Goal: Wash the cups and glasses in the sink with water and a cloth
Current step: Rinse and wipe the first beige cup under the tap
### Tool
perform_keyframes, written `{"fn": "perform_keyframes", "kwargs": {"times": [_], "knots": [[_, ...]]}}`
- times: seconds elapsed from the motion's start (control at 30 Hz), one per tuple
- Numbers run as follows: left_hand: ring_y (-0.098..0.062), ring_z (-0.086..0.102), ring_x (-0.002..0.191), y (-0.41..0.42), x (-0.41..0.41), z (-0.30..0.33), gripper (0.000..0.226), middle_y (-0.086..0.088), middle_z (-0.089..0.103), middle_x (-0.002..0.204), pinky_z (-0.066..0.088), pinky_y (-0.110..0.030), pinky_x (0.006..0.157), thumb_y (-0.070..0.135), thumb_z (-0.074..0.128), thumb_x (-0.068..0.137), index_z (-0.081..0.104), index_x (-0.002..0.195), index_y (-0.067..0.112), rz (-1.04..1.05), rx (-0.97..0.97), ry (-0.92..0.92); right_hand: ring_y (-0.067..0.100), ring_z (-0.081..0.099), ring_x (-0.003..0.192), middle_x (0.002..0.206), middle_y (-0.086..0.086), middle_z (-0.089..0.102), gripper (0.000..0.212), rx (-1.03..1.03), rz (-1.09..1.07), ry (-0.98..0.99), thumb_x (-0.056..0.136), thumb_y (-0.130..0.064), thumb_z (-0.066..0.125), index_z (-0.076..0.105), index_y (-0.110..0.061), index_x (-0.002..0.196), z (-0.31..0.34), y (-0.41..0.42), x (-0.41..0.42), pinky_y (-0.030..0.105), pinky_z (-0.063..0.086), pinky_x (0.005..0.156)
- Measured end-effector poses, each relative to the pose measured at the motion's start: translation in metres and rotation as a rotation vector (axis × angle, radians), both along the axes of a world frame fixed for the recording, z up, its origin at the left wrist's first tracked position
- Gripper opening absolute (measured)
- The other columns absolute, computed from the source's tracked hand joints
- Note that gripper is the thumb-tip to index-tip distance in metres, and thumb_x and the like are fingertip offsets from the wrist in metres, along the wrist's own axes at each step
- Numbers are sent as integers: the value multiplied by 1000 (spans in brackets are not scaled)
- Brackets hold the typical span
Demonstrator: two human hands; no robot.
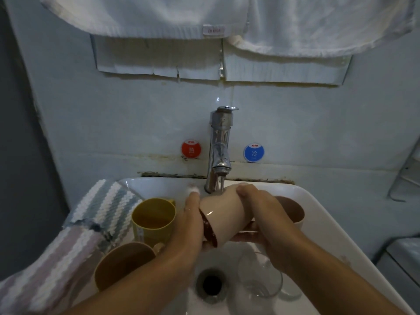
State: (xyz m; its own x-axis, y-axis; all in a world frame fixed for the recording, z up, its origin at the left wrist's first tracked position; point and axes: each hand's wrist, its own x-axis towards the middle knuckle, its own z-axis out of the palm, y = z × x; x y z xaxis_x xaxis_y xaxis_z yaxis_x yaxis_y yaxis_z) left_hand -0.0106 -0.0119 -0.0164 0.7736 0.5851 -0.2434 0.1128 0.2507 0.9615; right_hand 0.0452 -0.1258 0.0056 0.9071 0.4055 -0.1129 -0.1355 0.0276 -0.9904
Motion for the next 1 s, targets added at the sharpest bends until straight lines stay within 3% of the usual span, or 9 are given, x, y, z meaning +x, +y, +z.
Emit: {"fn": "perform_keyframes", "kwargs": {"times": [0.1,0.33,0.43,0.5,0.6,0.67,0.8,0.9,1.0], "knots": [[-35,66,85,-4,-1,2,52,-19,62,102,60,-51,72,59,36,96,53,118,14,47,-145,-57,29,65,92,107,11,58,14,-16,-26,21,96,-39,53,47,-30,87,-2,3,-1,33,57,54],[-40,63,97,-5,2,6,48,-20,54,117,59,-41,56,55,35,99,49,124,16,125,-45,13,31,63,97,107,9,53,20,-90,-2,63,99,-43,50,45,-26,107,-4,5,6,45,62,72],[-34,61,102,-3,-1,0,47,-15,56,119,59,-48,75,57,30,98,50,123,22,127,92,-42,27,64,93,105,9,55,27,-238,-29,-27,101,-46,42,44,-22,114,-7,9,11,35,60,68],[-24,61,102,-1,-5,-4,42,-7,59,111,55,-39,80,52,27,101,53,120,25,114,253,-82,24,67,86,104,8,57,32,-306,-45,-104,103,-48,37,45,-20,119,-10,10,11,31,59,67],[-8,58,90,2,-9,-5,20,4,59,100,44,-13,57,32,35,105,54,109,29,103,437,-124,21,69,80,105,10,60,32,-355,-50,-209,104,-47,32,46,-20,115,-12,7,10,26,58,62],[-4,58,85,4,-10,-4,19,6,61,99,40,-13,56,27,38,104,56,109,28,77,509,-125,21,70,78,104,11,62,30,-391,-41,-310,105,-43,30,46,-20,115,-10,4,8,25,59,59],[-2,57,79,8,-13,0,20,9,61,88,41,-12,54,29,40,103,59,97,28,63,580,-104,31,68,96,113,14,63,42,-665,11,-488,100,-18,52,35,-24,138,-6,3,9,45,59,83],[-2,58,74,10,-12,0,25,6,63,83,40,-7,50,30,41,103,63,94,22,38,637,-83,33,69,87,104,15,65,48,-705,25,-599,96,-5,49,38,-21,140,-8,2,5,51,58,80],[-4,61,72,10,-11,0,24,6,65,82,38,-12,56,32,43,102,62,89,26,20,633,-60,24,59,116,134,2,51,65,-870,50,-658,89,-11,68,35,-33,142,-9,1,4,48,51,100]]}}
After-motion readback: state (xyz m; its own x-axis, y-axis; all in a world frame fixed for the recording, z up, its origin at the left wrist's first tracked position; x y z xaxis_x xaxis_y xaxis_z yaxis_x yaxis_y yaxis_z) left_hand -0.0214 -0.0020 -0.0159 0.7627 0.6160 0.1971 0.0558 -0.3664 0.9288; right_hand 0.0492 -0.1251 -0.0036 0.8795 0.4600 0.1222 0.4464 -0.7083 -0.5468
